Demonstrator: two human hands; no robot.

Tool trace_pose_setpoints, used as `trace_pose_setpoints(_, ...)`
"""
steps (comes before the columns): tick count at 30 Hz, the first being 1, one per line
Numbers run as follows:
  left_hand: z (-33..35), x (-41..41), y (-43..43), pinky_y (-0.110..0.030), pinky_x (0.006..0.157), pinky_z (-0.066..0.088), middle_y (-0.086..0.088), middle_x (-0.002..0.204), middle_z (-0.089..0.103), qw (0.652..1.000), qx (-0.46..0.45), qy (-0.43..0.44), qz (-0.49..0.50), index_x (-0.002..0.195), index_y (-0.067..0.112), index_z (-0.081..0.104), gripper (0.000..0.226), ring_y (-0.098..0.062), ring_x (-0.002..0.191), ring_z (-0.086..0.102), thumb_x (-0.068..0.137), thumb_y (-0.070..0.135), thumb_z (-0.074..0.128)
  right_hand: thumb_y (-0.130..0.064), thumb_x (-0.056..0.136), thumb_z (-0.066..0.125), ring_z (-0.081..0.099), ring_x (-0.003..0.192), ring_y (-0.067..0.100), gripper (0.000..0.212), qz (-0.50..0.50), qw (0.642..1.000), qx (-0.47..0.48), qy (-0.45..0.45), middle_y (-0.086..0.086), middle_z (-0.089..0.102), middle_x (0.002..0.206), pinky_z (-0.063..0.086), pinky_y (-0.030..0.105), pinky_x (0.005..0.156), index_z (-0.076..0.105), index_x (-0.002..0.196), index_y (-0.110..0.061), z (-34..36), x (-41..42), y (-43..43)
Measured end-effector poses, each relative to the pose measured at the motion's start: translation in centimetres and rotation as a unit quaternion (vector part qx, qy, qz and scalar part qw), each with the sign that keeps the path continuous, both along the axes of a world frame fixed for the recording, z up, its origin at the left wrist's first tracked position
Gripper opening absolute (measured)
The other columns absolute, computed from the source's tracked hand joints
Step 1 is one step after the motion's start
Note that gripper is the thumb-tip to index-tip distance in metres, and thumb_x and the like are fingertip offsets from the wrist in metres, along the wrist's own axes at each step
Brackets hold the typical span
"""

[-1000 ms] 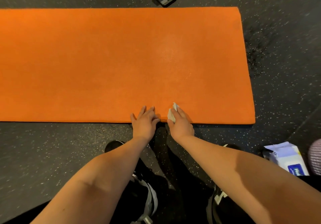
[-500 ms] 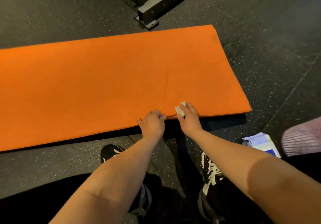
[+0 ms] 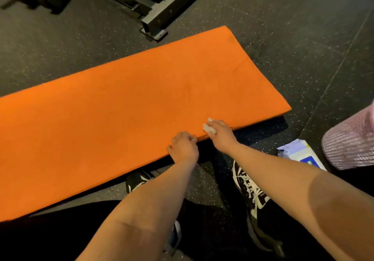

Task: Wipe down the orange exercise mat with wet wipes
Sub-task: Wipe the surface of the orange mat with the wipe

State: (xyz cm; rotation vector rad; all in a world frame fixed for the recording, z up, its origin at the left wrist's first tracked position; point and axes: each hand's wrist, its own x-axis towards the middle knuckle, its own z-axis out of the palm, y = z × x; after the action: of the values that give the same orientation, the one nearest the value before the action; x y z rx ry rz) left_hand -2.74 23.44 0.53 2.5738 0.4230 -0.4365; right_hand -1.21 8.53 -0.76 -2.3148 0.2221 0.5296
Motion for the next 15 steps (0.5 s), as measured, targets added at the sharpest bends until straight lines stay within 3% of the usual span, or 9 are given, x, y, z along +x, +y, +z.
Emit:
trace_pose_setpoints(4, -0.3, 1.4, -1.1, -0.041, 0.096, 0.038, 0.005, 0.104, 0.059, 0.997, -0.035, 0.064, -0.012, 0.084, 0.030, 0.057, 0.014, -0.023, 0.109, 0.054, 0.096, 0.036, 0.059, -0.019, 0.105, 0.052, 0.044, 0.139, 0.029, 0.040, -0.019, 0.999, 0.005, 0.035, 0.011, 0.045, 0.153, 0.034, 0.032, 0.112, 0.054, 0.144, -0.010, 2.0, 2.0, -1.0)
trace_pose_setpoints(7, 0.4, 3.2, -3.8, -0.032, 0.080, 0.041, 0.000, 0.104, 0.063, 0.981, -0.181, 0.055, -0.032, 0.100, 0.021, 0.061, 0.013, -0.025, 0.102, 0.060, 0.100, 0.033, 0.057, -0.016, 0.105, 0.051, 0.041, 0.142, 0.027, 0.042, -0.071, 0.997, 0.031, 0.012, 0.010, 0.045, 0.155, 0.033, 0.034, 0.114, 0.052, 0.146, -0.011, 4.2, 2.8, -2.8)
trace_pose_setpoints(10, 2.3, 4.2, -7.3, -0.035, 0.080, 0.047, -0.002, 0.111, 0.065, 0.953, -0.296, 0.056, -0.033, 0.118, 0.017, 0.060, 0.023, -0.023, 0.097, 0.062, 0.105, 0.033, 0.050, -0.015, 0.105, 0.050, 0.038, 0.145, 0.025, 0.044, -0.161, 0.980, 0.116, 0.012, 0.008, 0.041, 0.159, 0.035, 0.036, 0.115, 0.048, 0.149, -0.012, 5.8, 2.7, -4.5)
trace_pose_setpoints(12, 3.1, 4.5, -9.4, -0.042, 0.088, 0.053, -0.001, 0.113, 0.066, 0.935, -0.348, 0.065, -0.032, 0.117, 0.021, 0.060, 0.022, -0.025, 0.102, 0.065, 0.107, 0.033, 0.044, -0.017, 0.106, 0.047, 0.040, 0.143, 0.024, 0.043, -0.234, 0.954, 0.189, 0.021, 0.007, 0.042, 0.157, 0.043, 0.031, 0.104, 0.049, 0.149, -0.012, 7.0, 2.3, -5.3)
trace_pose_setpoints(15, 3.7, 4.5, -11.9, -0.034, 0.085, 0.054, -0.003, 0.117, 0.067, 0.917, -0.388, 0.072, -0.046, 0.119, 0.014, 0.062, 0.030, -0.020, 0.105, 0.065, 0.108, 0.031, 0.040, -0.027, 0.108, 0.045, 0.054, 0.122, 0.022, 0.042, -0.315, 0.912, 0.260, 0.032, 0.006, 0.054, 0.145, 0.045, 0.019, 0.070, 0.053, 0.145, -0.012, 8.3, 1.6, -6.4)
